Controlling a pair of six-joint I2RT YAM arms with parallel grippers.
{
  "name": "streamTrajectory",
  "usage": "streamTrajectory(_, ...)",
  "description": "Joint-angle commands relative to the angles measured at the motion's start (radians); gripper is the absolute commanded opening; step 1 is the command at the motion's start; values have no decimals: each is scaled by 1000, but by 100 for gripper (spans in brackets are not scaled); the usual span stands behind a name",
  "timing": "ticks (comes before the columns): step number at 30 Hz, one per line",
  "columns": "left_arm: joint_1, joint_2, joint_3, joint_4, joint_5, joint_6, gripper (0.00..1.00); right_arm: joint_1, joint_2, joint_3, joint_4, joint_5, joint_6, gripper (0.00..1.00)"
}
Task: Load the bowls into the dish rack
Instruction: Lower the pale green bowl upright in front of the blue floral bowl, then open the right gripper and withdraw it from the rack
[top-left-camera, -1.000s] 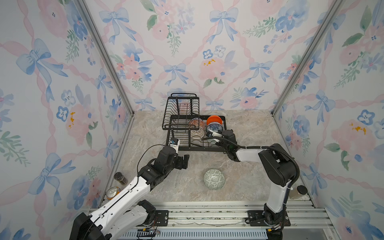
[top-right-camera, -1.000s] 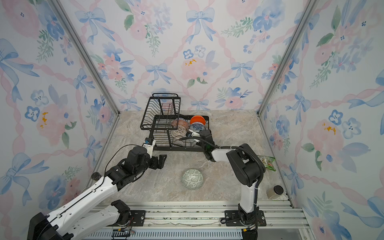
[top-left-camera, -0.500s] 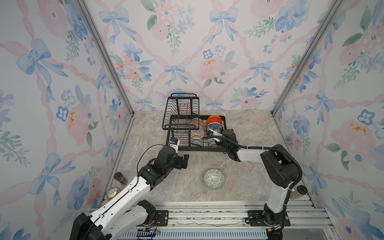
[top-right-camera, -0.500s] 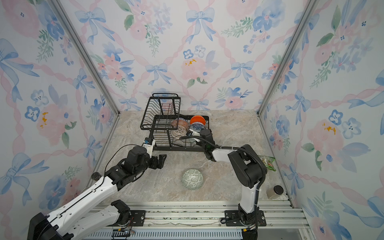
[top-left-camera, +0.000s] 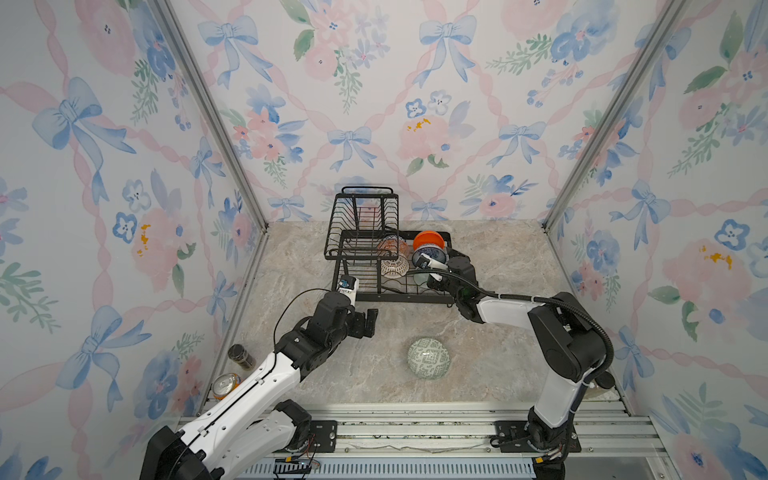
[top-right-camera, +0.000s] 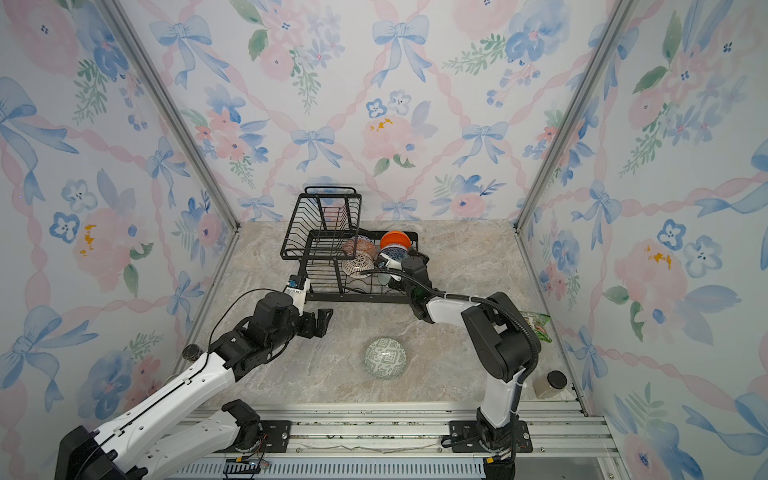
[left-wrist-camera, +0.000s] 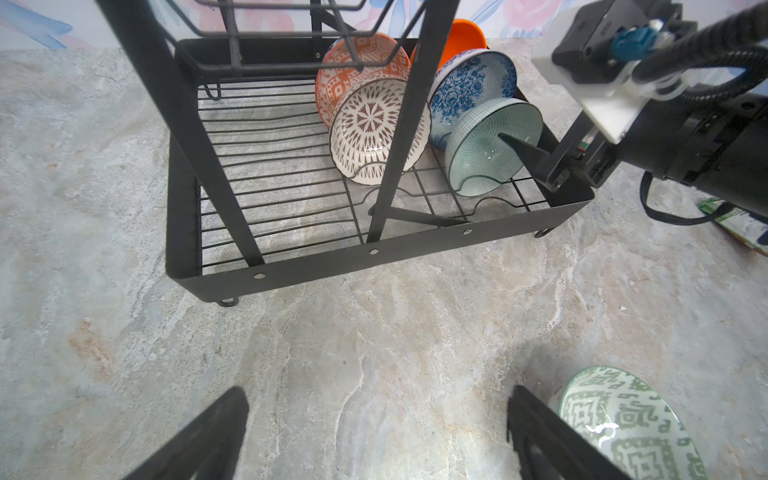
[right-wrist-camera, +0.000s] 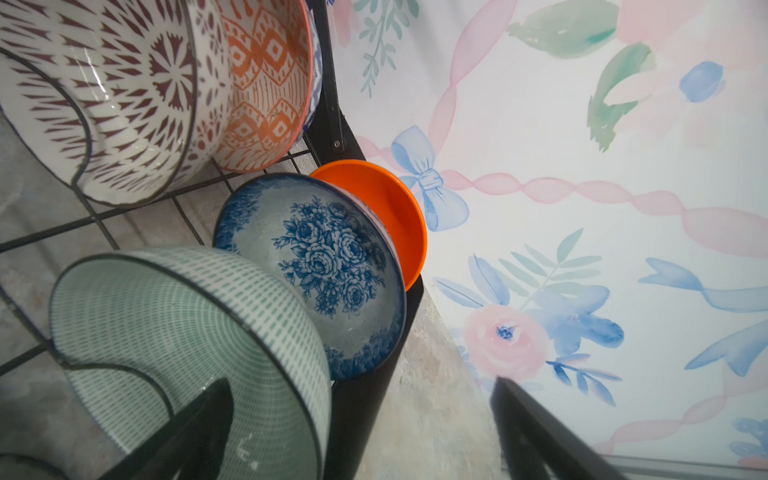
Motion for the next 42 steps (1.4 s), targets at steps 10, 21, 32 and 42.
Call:
streamTrajectory(10, 12, 20, 8, 4, 15, 21, 98, 5, -93, -15, -47, 21, 67, 97)
streamTrajectory(21, 20, 14, 3, 5, 14, 19, 98, 16, -272, -24, -229, 12, 203, 97)
streamTrajectory(32, 20, 34, 6, 8, 23, 2, 98, 44, -489, -21, -490, -23, 406, 97)
streamTrajectory(42, 17, 0, -4, 9, 28, -16, 98, 13, -571, 97, -822, -169, 753, 97)
